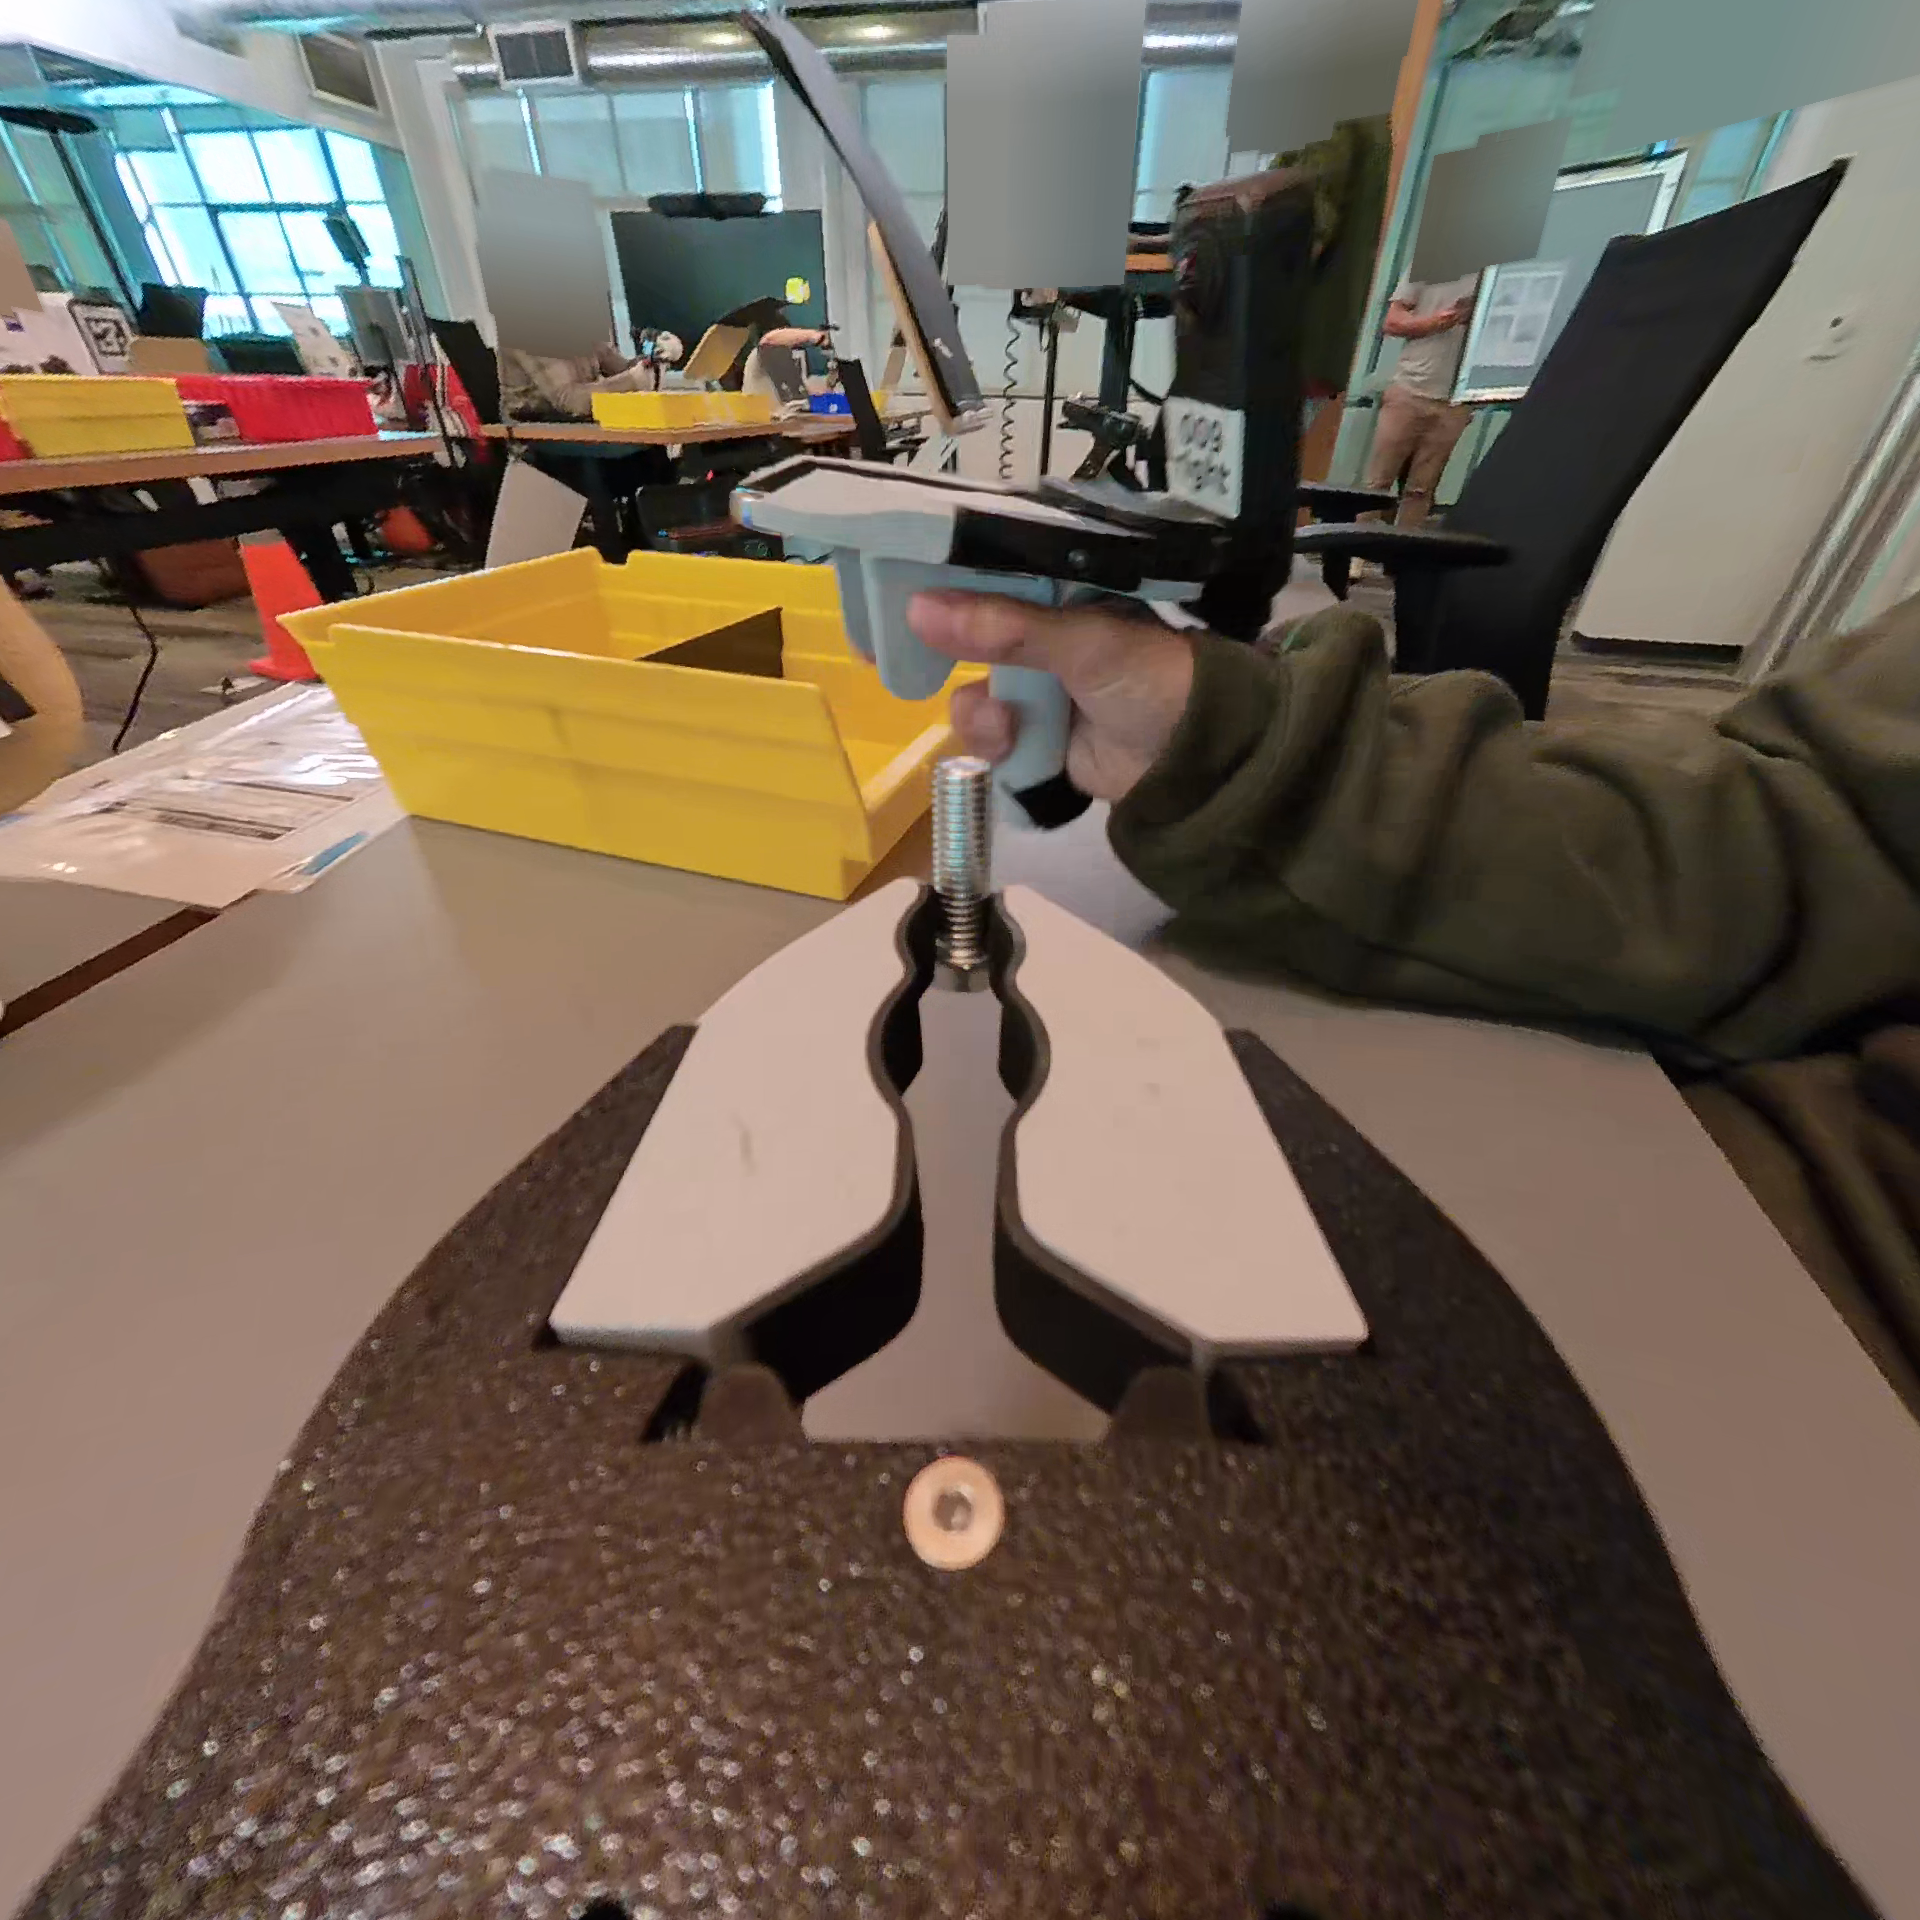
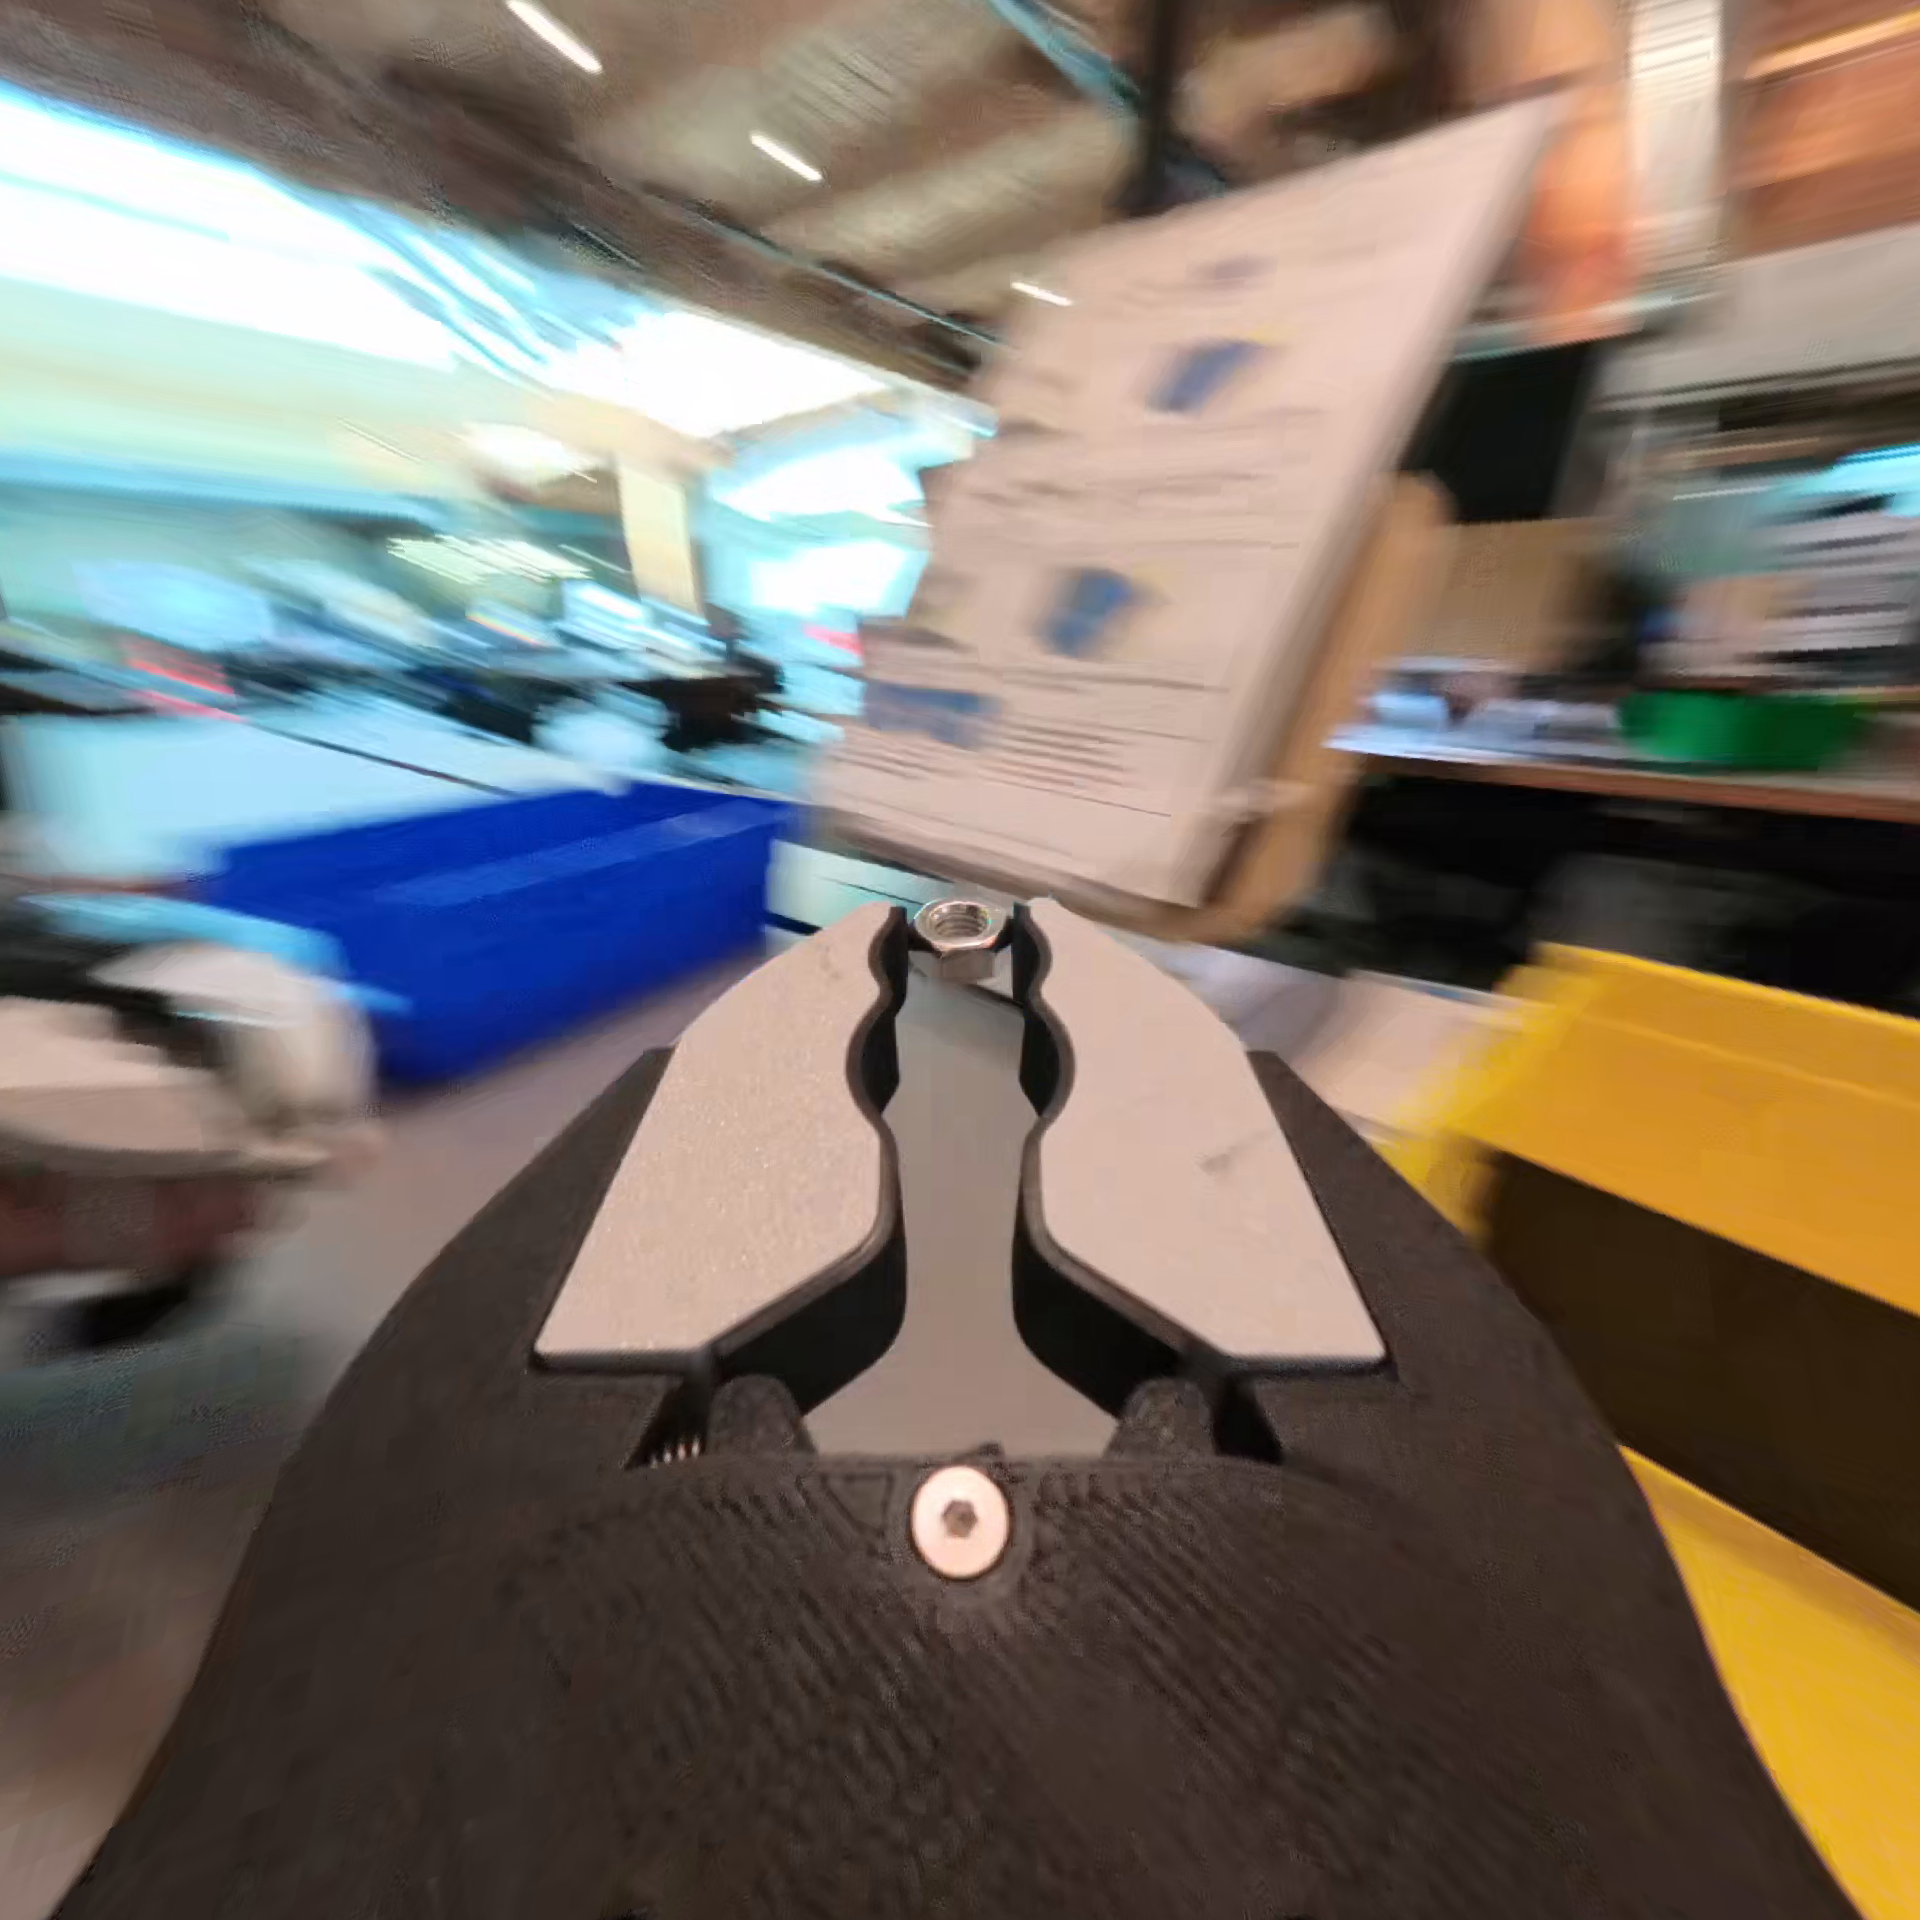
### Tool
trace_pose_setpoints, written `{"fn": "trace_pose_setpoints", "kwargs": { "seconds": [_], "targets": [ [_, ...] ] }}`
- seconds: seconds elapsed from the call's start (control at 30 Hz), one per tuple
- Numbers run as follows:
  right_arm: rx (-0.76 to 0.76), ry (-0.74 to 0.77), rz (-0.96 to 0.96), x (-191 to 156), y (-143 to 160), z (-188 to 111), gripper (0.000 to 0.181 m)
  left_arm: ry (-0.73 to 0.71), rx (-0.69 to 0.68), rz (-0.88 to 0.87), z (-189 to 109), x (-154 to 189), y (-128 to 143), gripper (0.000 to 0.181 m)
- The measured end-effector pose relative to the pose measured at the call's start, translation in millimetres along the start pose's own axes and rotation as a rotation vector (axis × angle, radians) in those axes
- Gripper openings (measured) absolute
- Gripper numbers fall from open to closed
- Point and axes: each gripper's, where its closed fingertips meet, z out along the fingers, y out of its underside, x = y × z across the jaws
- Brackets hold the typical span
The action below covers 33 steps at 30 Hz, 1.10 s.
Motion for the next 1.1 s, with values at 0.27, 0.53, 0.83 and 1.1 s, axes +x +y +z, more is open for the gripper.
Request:
{"fn": "trace_pose_setpoints", "kwargs": {
  "seconds": [0.27,0.53,0.83,1.1],
  "targets": [
    [-0.459,0.526,-0.186,127.4,65.9,-61.9,0.02,-0.027,-0.026,-0.031,2.9,-5.7,6.6,0.009],
    [-0.189,0.268,-0.252,74.7,23.2,-32.3,0.063,-0.042,-0.029,-0.042,3.6,-8.1,7.5,0.009],
    [-0.105,-0.663,-0.037,-127.3,29.4,-13.8,0.036,0.003,-0.025,0.044,9.9,5.5,5.6,0.009],
    [-0.14,-0.655,-0.104,-142.5,39.0,-5.9,0.01,-0.046,-0.03,0.06,10.1,-0.9,6.8,0.009]
  ]
}}
